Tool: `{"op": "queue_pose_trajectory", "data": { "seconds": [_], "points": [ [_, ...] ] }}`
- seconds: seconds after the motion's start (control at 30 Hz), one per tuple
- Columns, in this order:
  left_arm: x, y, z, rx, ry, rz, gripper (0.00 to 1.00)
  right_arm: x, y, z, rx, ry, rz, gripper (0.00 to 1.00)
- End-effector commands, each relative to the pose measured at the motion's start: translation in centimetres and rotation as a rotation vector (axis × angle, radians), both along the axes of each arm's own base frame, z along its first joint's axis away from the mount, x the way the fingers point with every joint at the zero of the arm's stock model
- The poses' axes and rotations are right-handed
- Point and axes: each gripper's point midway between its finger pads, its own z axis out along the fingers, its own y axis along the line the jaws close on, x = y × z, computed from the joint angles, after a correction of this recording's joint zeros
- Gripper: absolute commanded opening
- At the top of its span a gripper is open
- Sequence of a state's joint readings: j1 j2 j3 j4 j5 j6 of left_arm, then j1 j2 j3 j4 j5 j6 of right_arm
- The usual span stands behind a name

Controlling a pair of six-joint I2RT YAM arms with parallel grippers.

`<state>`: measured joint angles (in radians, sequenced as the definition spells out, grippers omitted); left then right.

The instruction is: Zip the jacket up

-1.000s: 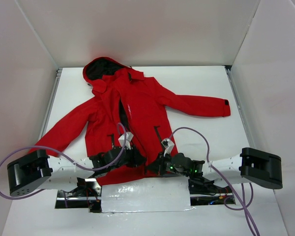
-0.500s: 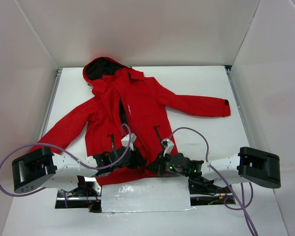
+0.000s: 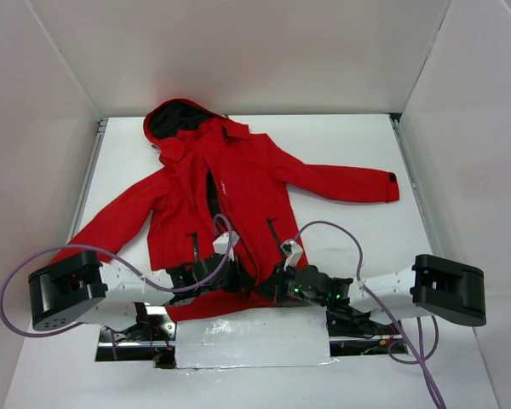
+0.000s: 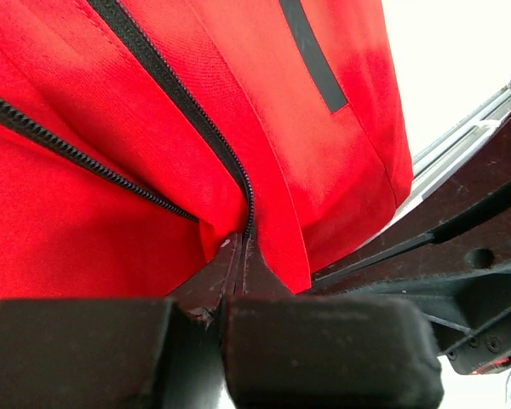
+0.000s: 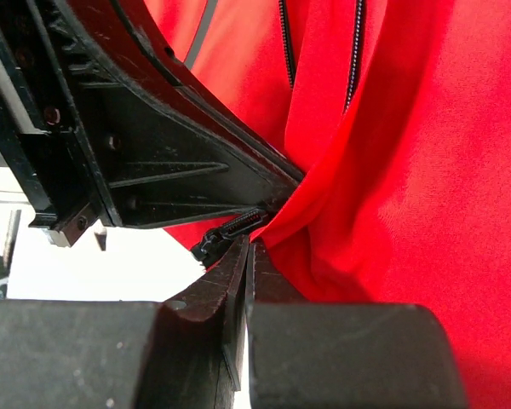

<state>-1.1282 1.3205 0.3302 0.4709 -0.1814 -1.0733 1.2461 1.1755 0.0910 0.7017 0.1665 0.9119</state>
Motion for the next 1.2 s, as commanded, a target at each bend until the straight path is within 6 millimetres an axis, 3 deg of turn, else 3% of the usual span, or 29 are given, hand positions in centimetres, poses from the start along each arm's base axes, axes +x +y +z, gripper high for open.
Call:
{"op": "queue_pose_trajectory", "data": {
  "seconds": [0.0, 0.13, 0.27, 0.4, 0.63, 0.73, 0.8, 0.9, 1.03, 1.17],
  "points": [
    [0.4, 0.5, 0.5, 0.018, -0.030, 0.017, 0.00, 0.5, 0.2, 1.0, 0.049, -0.002, -0.036, 0.00],
    [0.5, 0.7, 2.9, -0.077, -0.084, 0.023, 0.00, 0.1, 0.4, 0.6, 0.051, 0.015, -0.018, 0.07],
    [0.3, 1.0, 4.0, -0.130, -0.104, 0.027, 0.00, -0.1, 1.0, 0.5, 0.057, 0.022, -0.002, 0.12],
    [0.2, 1.3, 4.3, -0.138, -0.111, 0.028, 0.00, -0.2, 1.2, 0.3, 0.061, 0.032, 0.006, 0.23],
    [-0.3, 1.5, 3.1, -0.058, -0.069, 0.016, 0.00, -0.4, 1.9, -0.1, 0.063, 0.045, 0.024, 0.29],
    [-0.7, 1.7, 1.9, -0.012, -0.020, 0.021, 0.20, -0.6, 2.3, -0.5, 0.058, 0.055, 0.035, 0.24],
    [-1.1, 2.1, 1.1, 0.019, 0.004, 0.023, 0.31, -0.7, 2.8, -0.7, 0.054, 0.063, 0.047, 0.10],
    [-1.5, 2.2, 0.7, 0.018, 0.023, 0.020, 0.36, -0.7, 2.9, -1.0, 0.054, 0.074, 0.047, 0.00],
    [-1.8, 2.2, 0.6, -0.002, 0.030, 0.015, 0.53, -0.7, 3.1, -0.8, 0.061, 0.071, 0.050, 0.00],
    [-1.8, 2.1, 0.5, -0.003, 0.030, 0.012, 0.54, -0.7, 3.1, -0.7, 0.063, 0.066, 0.052, 0.00]
  ]
}}
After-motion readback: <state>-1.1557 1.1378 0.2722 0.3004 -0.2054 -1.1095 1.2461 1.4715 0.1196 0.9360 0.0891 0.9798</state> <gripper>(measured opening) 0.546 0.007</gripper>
